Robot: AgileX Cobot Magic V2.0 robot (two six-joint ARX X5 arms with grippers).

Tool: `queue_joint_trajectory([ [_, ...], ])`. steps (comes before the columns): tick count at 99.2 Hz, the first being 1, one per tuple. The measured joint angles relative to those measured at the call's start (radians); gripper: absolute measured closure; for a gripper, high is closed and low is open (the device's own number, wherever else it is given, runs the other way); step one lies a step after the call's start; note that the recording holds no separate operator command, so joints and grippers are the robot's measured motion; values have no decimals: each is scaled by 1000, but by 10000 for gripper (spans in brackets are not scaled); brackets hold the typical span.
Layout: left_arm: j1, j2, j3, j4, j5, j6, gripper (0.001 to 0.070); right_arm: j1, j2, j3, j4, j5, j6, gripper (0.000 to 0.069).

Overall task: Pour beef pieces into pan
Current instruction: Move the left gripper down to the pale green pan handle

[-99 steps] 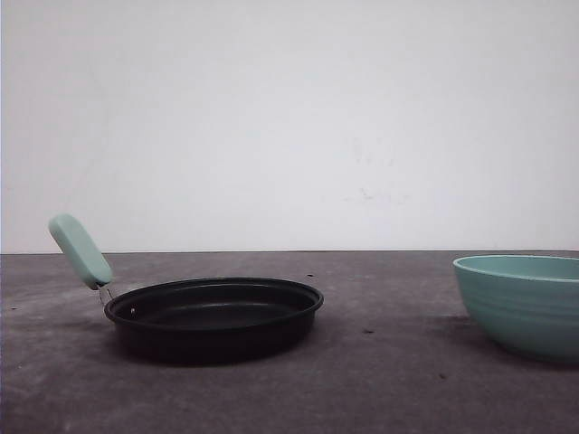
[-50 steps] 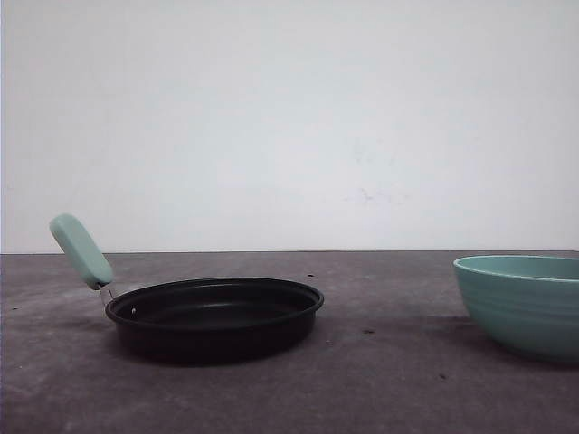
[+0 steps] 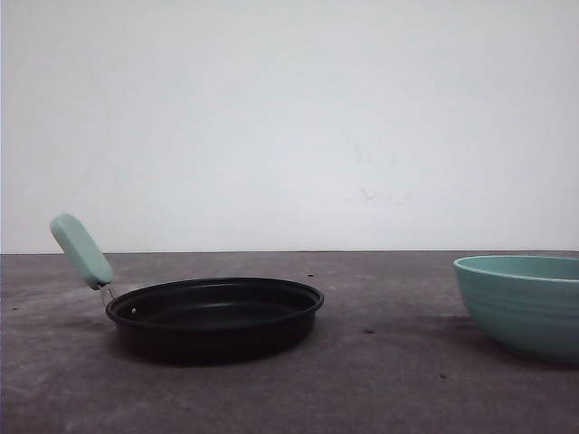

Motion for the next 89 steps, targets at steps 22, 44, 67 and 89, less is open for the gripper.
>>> queue_joint_trajectory([
  [22,-17,19,0,1,0,0,125,0,52,0,-80,0,13,128],
  [44,-33,72,-31,50,-1,-5,125,0,96,0,-167,-13,13,110],
  [67,-34,140,-182,98,-24,-57,125,0,98,0,-198,-24,13,110],
  [89,-34,204,-362,112,-24,-137,125,0,98,0,-246,-24,13,110],
])
